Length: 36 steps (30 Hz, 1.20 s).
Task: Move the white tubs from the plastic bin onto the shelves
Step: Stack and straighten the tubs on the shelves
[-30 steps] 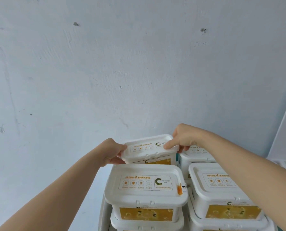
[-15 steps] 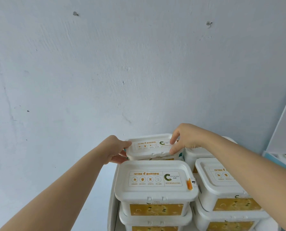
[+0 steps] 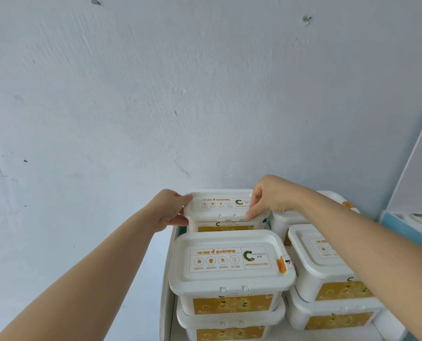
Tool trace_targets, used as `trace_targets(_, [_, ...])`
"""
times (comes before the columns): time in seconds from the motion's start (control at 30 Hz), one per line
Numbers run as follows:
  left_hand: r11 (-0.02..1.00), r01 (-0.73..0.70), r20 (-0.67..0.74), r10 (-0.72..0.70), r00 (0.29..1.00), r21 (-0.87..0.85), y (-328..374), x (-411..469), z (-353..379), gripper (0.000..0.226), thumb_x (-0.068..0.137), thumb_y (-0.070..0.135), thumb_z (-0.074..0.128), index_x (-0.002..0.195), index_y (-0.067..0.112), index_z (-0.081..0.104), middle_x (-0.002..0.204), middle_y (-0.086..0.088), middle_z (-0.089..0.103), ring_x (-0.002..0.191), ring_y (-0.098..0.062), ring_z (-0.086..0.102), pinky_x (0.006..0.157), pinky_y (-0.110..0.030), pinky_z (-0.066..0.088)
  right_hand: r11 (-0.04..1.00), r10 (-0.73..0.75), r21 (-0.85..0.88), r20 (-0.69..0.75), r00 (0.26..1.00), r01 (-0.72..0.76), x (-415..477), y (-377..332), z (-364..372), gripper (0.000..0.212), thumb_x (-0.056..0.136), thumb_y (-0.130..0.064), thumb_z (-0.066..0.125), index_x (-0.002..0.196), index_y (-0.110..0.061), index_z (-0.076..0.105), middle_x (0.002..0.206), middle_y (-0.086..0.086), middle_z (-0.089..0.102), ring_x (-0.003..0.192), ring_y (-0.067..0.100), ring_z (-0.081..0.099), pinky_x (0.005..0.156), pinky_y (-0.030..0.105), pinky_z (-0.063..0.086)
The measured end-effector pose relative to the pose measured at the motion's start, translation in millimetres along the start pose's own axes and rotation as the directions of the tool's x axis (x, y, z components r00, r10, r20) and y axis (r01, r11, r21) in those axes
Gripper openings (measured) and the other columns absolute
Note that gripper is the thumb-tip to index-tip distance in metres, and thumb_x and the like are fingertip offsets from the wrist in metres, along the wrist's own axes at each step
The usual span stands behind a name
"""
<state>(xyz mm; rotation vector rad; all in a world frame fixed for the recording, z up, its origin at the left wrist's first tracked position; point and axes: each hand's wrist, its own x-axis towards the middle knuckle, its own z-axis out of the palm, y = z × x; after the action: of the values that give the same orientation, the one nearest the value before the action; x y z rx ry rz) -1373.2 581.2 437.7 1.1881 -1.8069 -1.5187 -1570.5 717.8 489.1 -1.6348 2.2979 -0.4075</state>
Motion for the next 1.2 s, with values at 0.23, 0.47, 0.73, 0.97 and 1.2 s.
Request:
trace_targets(0.23, [1.0, 0.017, 0.037, -0.016, 0.999, -0.006, -3, 8, -3, 0.032, 0.096, 0.025, 0.055, 0.105, -0.005, 0.06, 0.097, -0.019, 0.071, 0.081, -0.034, 0.072, 0.08, -0.045, 0.058, 0.999, 0.022, 0.029, 0.018, 1.0, -0.023, 1, 1, 1, 0.021, 0.064, -0.034, 0.085, 0.075, -0.02, 0.073, 0.091, -0.008, 0.07, 0.091, 0.009, 0.061, 0.081, 0.025, 0.048])
trace_targets(0.47, [1.0, 0.004, 0.011, -0.004, 1.0, 0.008, -11, 1, -1, 0.041, 0.097, 0.03, 0.053, 0.099, -0.009, 0.063, 0.088, -0.022, 0.072, 0.08, -0.036, 0.071, 0.081, -0.044, 0.058, 0.999, 0.013, -0.044, 0.026, 1.0, -0.012, -1, -1, 1, 0.024, 0.066, -0.037, 0.084, 0.081, -0.022, 0.074, 0.099, -0.009, 0.067, 0.095, 0.009, 0.058, 0.078, 0.024, 0.042])
trace_targets(0.73, [0.943, -0.124, -0.12, 0.168, 0.978, 0.31, -10, -5, 6, 0.043, 0.097, 0.038, 0.046, 0.083, -0.001, 0.055, 0.083, -0.022, 0.072, 0.078, -0.037, 0.071, 0.078, -0.043, 0.058, 1.0, 0.027, 0.004, -0.083, 0.996, -0.027, -11, 1, 10, 0.022, 0.068, -0.035, 0.083, 0.083, -0.022, 0.073, 0.093, -0.01, 0.065, 0.088, 0.007, 0.057, 0.065, 0.02, 0.038])
trace_targets(0.97, [0.606, -0.209, -0.096, 0.431, 0.897, 0.767, -4, -33, -5, 0.043, 0.095, 0.048, 0.044, 0.109, 0.011, 0.061, 0.103, -0.002, 0.065, 0.089, -0.021, 0.059, 0.071, -0.032, 0.046, 0.981, -0.045, -0.194, -0.235, 0.971, -0.002, -48, -3, 18, 0.041, 0.081, -0.042, 0.07, 0.117, -0.023, 0.064, 0.119, -0.005, 0.061, 0.104, 0.014, 0.057, 0.084, 0.026, 0.042])
trace_targets(1.2, [0.581, -0.331, -0.037, 0.53, 0.847, 0.744, -26, -135, 5, 0.053, 0.088, 0.055, 0.051, 0.13, 0.023, 0.05, 0.121, 0.006, 0.061, 0.105, -0.016, 0.058, 0.082, -0.029, 0.048, 0.986, -0.133, -0.145, -0.4, 0.907, 0.081, -137, -2, 30, 0.04, 0.083, -0.04, 0.067, 0.121, -0.028, 0.062, 0.127, -0.013, 0.058, 0.118, 0.009, 0.052, 0.1, 0.032, 0.041])
